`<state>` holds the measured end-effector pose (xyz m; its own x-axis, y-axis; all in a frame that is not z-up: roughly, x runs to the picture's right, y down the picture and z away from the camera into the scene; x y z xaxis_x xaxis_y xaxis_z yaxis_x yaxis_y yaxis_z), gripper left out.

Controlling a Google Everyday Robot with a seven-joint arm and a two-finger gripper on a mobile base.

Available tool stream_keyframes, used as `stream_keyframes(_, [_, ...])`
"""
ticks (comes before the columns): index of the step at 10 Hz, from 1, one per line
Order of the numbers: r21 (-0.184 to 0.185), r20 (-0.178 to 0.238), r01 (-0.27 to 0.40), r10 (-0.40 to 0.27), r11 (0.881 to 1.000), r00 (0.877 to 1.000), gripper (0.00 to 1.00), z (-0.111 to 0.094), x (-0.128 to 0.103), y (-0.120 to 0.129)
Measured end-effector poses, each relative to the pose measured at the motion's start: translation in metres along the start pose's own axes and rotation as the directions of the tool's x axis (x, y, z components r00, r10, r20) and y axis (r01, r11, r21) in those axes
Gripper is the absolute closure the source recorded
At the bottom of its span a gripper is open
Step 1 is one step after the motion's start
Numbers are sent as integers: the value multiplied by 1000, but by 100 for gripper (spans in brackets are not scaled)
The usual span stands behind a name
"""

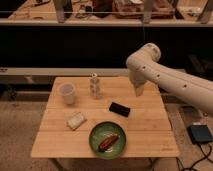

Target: Knock the bottle over

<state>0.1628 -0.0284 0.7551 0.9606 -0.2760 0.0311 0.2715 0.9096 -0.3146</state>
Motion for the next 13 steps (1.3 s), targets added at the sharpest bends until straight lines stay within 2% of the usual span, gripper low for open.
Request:
stream_keyframes(1, [4,-2,1,-1,1000,1000,29,-7,0,2])
stream_keyframes(3, [27,-14,7,-6,1000,1000,29,-49,-6,11])
stream_keyframes(5, [81,-31,27,-25,996,999,32,-127,-21,23])
stream_keyframes(6, [111,-24,40,-38,993,999,40,-154,-30,23])
stream_keyframes(8, [196,40,37,-46,980,998,62,-195,-46,8])
stream_keyframes(9, [210,64,17,-31,978,997,70,-197,-44,3])
stream_keyframes(10, [209,82,-12,-5,978,997,78,-192,-36,-1])
stream_keyframes(11, [192,97,-69,51,979,994,92,-176,-16,-7])
stream_keyframes(13, [191,91,-114,98,975,991,100,-162,8,-21])
